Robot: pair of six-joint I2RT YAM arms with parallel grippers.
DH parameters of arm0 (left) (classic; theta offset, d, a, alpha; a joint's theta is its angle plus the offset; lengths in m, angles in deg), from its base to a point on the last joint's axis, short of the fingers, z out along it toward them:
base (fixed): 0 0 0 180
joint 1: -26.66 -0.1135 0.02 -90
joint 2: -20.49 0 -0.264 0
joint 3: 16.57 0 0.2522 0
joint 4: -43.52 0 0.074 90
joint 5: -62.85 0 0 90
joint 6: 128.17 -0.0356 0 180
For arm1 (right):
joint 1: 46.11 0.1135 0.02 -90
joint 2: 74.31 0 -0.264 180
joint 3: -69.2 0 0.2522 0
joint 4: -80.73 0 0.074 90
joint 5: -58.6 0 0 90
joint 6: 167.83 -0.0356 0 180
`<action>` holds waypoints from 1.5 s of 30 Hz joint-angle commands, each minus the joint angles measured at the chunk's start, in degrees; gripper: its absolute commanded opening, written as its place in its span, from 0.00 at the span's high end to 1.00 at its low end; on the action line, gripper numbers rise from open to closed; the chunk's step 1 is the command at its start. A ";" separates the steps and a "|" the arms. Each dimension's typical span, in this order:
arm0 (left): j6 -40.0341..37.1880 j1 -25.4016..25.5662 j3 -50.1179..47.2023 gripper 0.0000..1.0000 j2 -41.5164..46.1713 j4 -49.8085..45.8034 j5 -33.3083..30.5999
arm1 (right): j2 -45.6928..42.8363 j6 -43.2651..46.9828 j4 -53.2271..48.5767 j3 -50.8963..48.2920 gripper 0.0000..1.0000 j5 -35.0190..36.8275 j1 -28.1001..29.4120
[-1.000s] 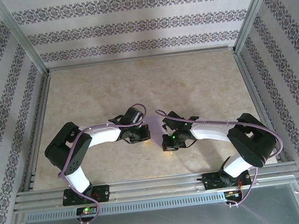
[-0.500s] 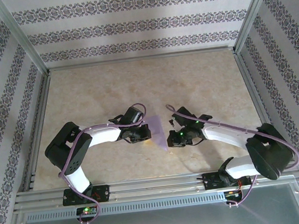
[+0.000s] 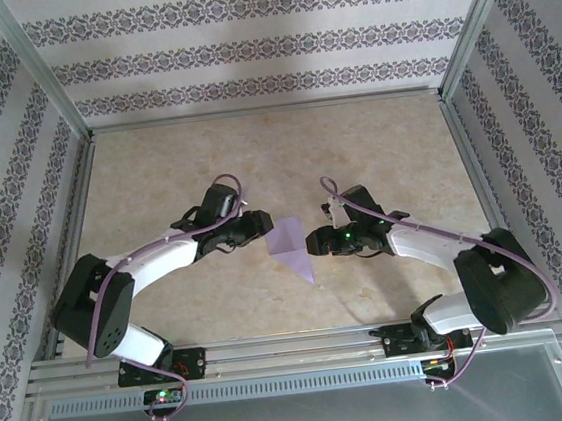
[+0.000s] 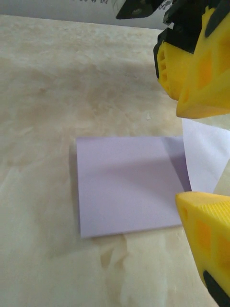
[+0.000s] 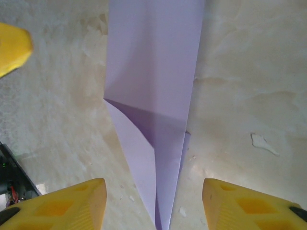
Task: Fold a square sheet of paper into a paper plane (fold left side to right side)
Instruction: Third fold the triangle at the center of the table, then fourth fold the wing at the center of the table.
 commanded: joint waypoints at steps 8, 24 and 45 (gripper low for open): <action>3.78 -2.18 -4.56 0.50 -0.28 3.50 0.97 | 9.00 1.92 9.38 1.79 0.62 -1.65 2.77; 5.19 -3.40 -3.44 0.49 -6.00 8.86 4.55 | 0.91 2.16 7.21 -1.05 1.00 0.90 1.99; 7.15 -3.32 2.36 0.64 -16.95 17.41 11.36 | -3.18 0.94 7.62 -2.86 1.00 0.38 1.10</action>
